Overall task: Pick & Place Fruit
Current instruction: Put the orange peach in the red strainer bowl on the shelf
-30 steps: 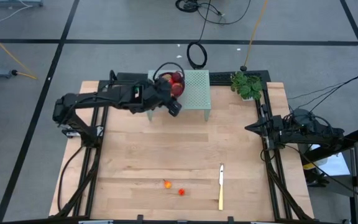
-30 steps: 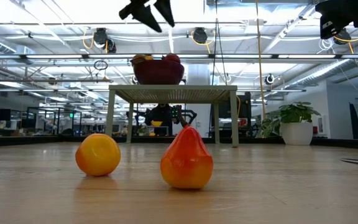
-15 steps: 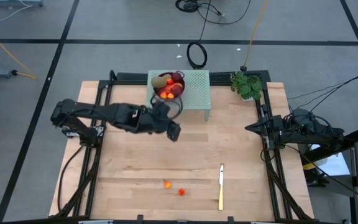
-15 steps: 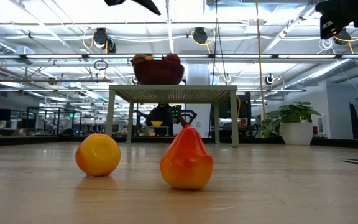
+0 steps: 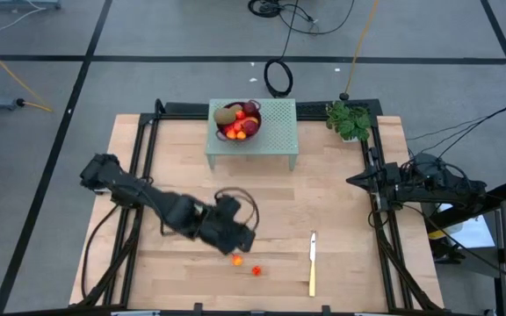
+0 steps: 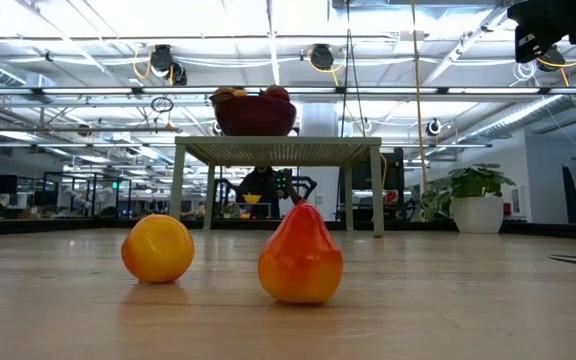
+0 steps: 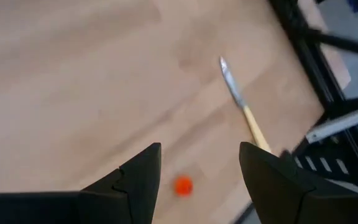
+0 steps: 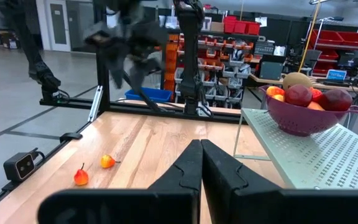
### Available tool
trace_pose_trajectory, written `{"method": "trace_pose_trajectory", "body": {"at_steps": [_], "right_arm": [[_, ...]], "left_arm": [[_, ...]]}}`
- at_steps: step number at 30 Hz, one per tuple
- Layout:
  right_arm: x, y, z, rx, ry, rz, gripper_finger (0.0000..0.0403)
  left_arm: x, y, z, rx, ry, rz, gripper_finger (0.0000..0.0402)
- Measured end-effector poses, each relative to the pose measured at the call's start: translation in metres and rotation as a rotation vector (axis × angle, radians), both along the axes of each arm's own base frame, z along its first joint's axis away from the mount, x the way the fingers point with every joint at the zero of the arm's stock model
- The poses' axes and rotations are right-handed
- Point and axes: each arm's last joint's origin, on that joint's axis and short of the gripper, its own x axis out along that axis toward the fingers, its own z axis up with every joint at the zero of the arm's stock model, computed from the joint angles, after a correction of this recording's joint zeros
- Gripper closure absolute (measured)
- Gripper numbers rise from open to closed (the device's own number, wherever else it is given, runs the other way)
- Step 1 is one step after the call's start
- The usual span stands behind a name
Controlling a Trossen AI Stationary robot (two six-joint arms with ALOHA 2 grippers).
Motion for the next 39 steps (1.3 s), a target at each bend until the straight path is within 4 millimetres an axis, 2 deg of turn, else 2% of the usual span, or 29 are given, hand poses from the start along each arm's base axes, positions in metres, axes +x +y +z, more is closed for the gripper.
{"method": "trace_pose_trajectory", "body": {"at_steps": [7, 15, 27, 34, 39], "right_arm": [[0.0, 0.0, 0.0, 0.0, 0.001, 0.0, 0.0403], [0.0, 0.0, 0.0, -0.001, 0.001, 0.003, 0.0403], [0.0, 0.0, 0.0, 0.0, 0.001, 0.003, 0.0403], [0.0, 0.0, 0.0, -0.001, 0.004, 0.003, 0.0403], [0.0, 0.0, 0.0, 0.0, 0.002, 0.003, 0.0403]], "left_arm": [[0.002, -0.041, -0.036, -0.187, 0.124, 0.078, 0.0183], [-0.001, -0.071, -0.06, -0.346, 0.189, 0.234, 0.0183], [-0.013, -0.1, -0.068, -0.49, 0.165, 0.42, 0.0183], [-0.001, -0.114, -0.096, -0.524, 0.138, 0.508, 0.0183], [0.009, -0.113, -0.116, -0.515, 0.156, 0.571, 0.0183]]}}
